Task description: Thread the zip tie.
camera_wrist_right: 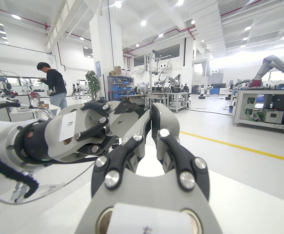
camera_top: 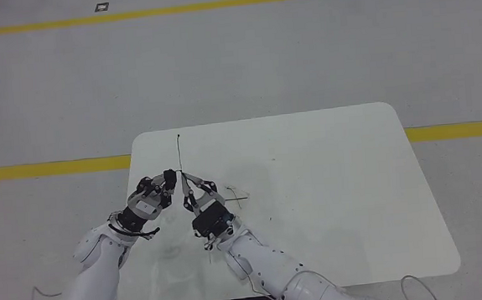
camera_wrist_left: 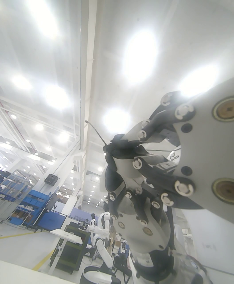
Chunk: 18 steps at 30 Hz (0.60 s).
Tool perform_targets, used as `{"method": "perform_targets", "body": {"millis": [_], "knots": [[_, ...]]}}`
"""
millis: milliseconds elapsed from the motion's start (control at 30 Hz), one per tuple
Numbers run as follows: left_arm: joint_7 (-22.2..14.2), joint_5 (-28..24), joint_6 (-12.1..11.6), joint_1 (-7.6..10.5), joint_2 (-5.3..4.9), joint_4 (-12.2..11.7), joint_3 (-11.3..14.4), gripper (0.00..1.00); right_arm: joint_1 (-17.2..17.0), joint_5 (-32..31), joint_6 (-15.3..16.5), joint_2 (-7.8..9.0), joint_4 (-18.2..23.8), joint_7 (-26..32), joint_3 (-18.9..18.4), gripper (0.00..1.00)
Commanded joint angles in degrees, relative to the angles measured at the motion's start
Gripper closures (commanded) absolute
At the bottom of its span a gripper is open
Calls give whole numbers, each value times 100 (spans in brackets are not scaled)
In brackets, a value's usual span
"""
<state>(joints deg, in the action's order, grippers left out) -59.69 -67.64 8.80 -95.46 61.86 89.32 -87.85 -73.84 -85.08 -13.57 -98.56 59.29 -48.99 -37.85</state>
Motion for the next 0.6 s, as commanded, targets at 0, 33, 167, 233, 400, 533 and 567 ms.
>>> {"method": "perform_targets", "body": {"millis": [0, 33, 167, 233, 400, 533, 567], "knots": [[0, 0, 0, 0, 0, 0, 0, 100, -9, -24, -23, 4, -19, 4, -11, 100], [0, 0, 0, 0, 0, 0, 0, 100, -13, -42, -38, 6, -27, 7, -18, 100], [0, 0, 0, 0, 0, 0, 0, 100, -43, -128, -104, 16, -56, 37, -49, 100], [0, 0, 0, 0, 0, 0, 0, 100, -63, -186, -152, 23, -73, 56, -68, 100], [0, 0, 0, 0, 0, 0, 0, 100, -118, -283, -237, 42, -114, 95, -130, 100], [0, 0, 0, 0, 0, 0, 0, 100, -176, -317, -279, 63, -136, 135, -203, 100], [0, 0, 0, 0, 0, 0, 0, 100, -187, -327, -288, 68, -147, 147, -222, 100]]}}
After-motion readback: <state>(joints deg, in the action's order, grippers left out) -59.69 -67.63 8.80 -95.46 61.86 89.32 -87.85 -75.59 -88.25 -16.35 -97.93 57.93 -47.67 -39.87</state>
